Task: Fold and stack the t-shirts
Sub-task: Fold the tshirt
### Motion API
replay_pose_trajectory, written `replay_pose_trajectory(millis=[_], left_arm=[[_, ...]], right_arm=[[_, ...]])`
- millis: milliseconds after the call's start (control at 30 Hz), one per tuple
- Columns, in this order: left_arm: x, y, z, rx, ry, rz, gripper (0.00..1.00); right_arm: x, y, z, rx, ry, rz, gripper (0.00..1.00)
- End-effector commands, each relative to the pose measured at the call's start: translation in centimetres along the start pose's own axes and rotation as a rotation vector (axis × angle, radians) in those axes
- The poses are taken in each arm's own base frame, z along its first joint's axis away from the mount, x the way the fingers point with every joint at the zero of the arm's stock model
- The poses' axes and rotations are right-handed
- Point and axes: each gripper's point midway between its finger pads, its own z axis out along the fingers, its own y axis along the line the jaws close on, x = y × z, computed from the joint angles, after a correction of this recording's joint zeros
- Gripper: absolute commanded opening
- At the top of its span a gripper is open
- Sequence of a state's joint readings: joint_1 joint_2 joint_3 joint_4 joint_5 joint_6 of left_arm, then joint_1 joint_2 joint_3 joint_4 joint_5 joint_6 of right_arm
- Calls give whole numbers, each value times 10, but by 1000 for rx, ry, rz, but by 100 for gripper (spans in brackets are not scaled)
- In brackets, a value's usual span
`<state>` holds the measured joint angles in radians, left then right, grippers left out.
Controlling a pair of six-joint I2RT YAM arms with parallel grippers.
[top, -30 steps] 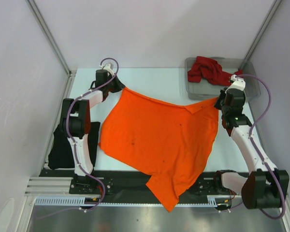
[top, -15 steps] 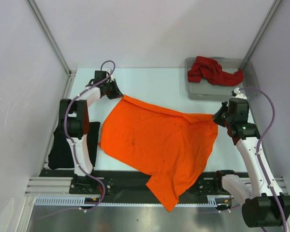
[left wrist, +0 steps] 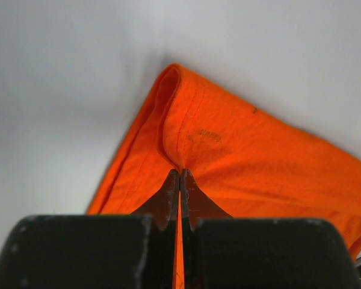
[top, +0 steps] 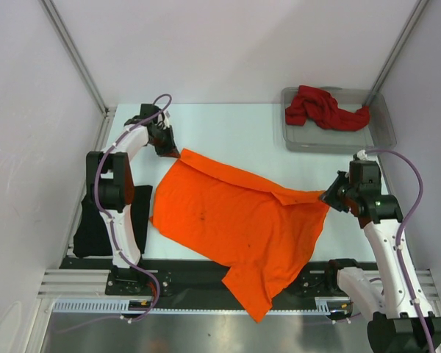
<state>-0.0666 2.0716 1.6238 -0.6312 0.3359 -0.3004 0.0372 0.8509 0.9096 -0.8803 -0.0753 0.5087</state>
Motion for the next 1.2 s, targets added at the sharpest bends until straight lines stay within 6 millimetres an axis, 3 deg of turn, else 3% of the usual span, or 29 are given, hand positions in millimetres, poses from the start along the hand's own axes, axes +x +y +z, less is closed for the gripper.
replay_pose_trajectory(millis=[0,300,533,900,1167], left_arm=[[-5,2,-31,-43,-18,56,0],[21,15,-25,-68,50,69,0],[17,17,-33,-90,29,79,0],[16,28,-24,-132,36,96,0],[19,31,-20,-139,45,92,0]], right_arm=[[29,-8,-4,11,88,47,0],[56,-29,-5,67,138,55,0],[70,-33,-8,77,176,90,0],[83,-30,-11,61,211,153,0],[97,-41,-9,108,234,209,0]])
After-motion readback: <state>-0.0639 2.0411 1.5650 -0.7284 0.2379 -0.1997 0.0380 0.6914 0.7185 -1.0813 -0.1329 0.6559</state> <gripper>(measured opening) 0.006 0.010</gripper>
